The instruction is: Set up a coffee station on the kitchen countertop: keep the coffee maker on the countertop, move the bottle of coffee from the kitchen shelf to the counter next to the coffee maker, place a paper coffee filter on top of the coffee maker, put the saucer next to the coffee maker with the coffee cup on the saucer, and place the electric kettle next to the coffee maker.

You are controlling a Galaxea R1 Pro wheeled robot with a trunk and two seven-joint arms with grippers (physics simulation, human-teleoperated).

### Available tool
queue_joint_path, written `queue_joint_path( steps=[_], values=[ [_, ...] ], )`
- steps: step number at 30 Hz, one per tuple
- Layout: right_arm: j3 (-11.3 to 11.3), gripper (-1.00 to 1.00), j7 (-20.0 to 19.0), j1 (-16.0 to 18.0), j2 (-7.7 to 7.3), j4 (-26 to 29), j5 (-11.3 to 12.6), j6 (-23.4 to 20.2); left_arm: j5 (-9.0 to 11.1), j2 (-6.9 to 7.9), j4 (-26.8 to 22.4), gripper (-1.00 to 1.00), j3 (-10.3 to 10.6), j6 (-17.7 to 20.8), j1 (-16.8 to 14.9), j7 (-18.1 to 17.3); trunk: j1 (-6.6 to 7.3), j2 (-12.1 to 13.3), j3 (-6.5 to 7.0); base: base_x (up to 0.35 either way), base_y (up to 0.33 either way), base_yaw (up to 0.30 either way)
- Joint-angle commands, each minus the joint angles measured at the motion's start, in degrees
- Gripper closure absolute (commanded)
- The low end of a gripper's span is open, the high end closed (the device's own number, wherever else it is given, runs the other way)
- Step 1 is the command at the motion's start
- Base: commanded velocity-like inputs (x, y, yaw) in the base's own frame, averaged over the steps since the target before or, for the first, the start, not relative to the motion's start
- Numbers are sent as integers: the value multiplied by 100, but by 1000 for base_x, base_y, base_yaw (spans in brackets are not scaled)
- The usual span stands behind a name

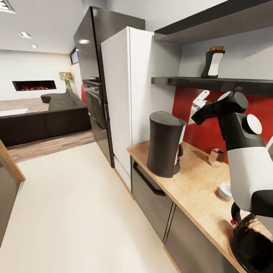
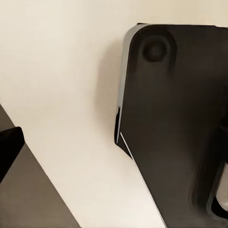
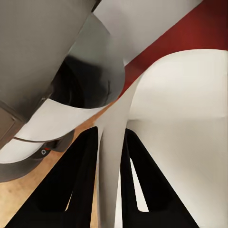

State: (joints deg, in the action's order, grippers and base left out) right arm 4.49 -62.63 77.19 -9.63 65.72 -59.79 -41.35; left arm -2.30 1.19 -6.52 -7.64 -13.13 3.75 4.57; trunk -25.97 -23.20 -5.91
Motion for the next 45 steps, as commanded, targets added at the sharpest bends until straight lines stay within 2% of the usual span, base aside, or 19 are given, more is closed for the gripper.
queue_joint_path(
  steps=[1,13,20,45],
  values=[
    [12,100,-35,7,-4,8,-32,-40,-25,-3,-8,-100,-28,-11,2,7,-4,-12,-11,12,0,0],
    [10,100,-30,7,5,148,-48,-40,-25,-4,-7,-100,-35,-6,-1,0,-4,-12,-11,2,0,0],
    [12,100,-36,7,-1,169,-59,-40,-25,-13,-7,-100,-34,-5,-3,-5,-4,-12,-11,189,0,0],
    [25,100,-39,7,5,170,-59,-40,-25,-5,-7,-100,-27,-3,-3,7,-4,-12,-11,72,0,0]
  ],
)
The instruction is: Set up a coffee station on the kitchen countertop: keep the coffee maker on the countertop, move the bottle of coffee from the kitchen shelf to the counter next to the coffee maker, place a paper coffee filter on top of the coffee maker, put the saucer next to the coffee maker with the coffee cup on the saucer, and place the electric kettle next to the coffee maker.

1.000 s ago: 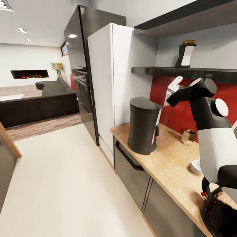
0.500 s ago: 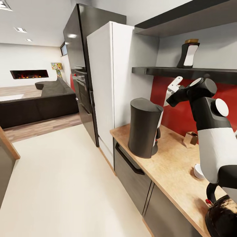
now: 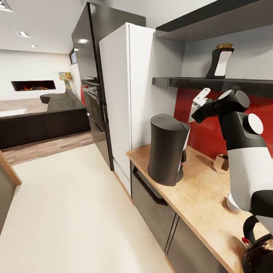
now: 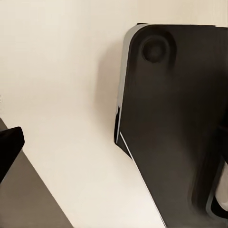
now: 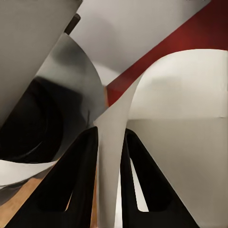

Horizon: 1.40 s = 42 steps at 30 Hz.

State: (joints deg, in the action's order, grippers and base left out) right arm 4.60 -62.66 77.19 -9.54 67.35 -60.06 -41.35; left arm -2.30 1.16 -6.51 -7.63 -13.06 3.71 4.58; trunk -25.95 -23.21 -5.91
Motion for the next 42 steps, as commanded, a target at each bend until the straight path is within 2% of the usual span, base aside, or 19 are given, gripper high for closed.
queue_joint_path(
  steps=[1,22,42],
  values=[
    [15,100,-36,7,-5,6,-32,-40,-25,-2,-8,-100,-28,-9,3,7,-5,-11,-11,89,0,0],
    [6,100,-44,7,11,119,-32,-40,-25,-8,-8,-100,-35,-5,1,-10,-5,-11,-11,9,2,0],
    [15,100,-44,7,13,129,-32,-40,-25,-10,-8,-100,-37,-3,-1,-9,-5,-11,-11,16,75,0]
  ],
)
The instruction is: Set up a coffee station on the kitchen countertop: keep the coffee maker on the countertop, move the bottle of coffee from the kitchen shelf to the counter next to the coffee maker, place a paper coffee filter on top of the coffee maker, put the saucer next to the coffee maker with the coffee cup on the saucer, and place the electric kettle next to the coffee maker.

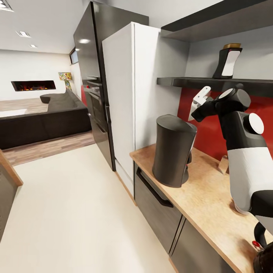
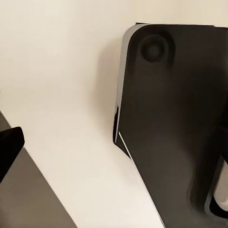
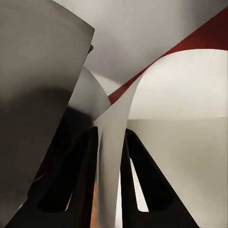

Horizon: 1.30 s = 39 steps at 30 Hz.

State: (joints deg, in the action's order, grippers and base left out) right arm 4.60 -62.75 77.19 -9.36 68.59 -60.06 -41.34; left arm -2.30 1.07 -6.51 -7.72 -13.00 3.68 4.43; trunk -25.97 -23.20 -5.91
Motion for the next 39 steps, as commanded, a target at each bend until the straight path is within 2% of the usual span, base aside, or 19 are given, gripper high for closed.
queue_joint_path(
  steps=[1,9,10,39],
  values=[
    [14,100,-36,7,-4,6,-32,-40,-25,-2,-8,-100,-28,-10,4,6,-4,-11,-11,0,18,0],
    [9,100,-36,7,-4,13,-32,-40,-25,-2,-8,-100,-25,-10,5,13,-4,-11,-11,0,4,0],
    [9,-100,-36,7,-4,14,-32,-40,-25,-2,-8,-100,-24,-10,7,14,-4,-11,-11,0,0,0],
    [6,-100,-36,7,-13,136,-32,-43,-25,-2,-8,-100,-19,-18,10,31,-4,-11,-11,0,0,0]
  ],
)
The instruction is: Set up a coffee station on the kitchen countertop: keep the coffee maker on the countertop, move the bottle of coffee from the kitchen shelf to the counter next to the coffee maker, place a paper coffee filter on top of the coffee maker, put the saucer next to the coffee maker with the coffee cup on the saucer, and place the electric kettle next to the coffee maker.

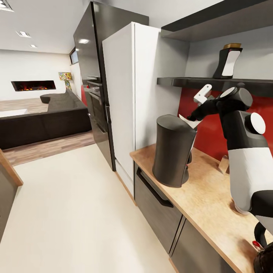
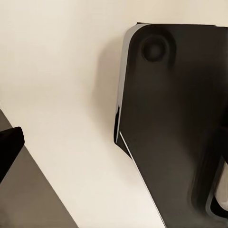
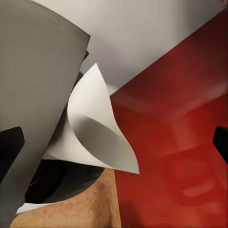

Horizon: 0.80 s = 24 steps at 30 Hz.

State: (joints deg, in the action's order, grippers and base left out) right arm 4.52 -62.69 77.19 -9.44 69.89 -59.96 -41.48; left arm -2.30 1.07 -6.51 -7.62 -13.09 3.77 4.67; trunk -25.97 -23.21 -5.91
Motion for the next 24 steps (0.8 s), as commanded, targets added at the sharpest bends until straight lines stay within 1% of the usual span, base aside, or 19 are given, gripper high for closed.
queue_joint_path(
  steps=[1,9,16,24],
  values=[
    [14,-100,-42,7,-5,20,-42,-30,-25,-2,-8,-100,-29,-10,1,7,-4,-11,-11,0,0,0],
    [21,-100,-42,7,-5,34,-42,-29,-25,-2,-8,-100,-29,-10,1,7,-4,-11,-11,-1,0,0],
    [22,-100,-42,7,-11,34,-43,-28,-25,-2,-8,-100,-29,-10,-1,4,-4,-11,-11,-129,29,0],
    [23,-100,-42,7,-16,34,-44,-30,-25,-8,-8,-100,-25,-10,-1,11,-4,-11,-11,-21,8,0]
  ],
)
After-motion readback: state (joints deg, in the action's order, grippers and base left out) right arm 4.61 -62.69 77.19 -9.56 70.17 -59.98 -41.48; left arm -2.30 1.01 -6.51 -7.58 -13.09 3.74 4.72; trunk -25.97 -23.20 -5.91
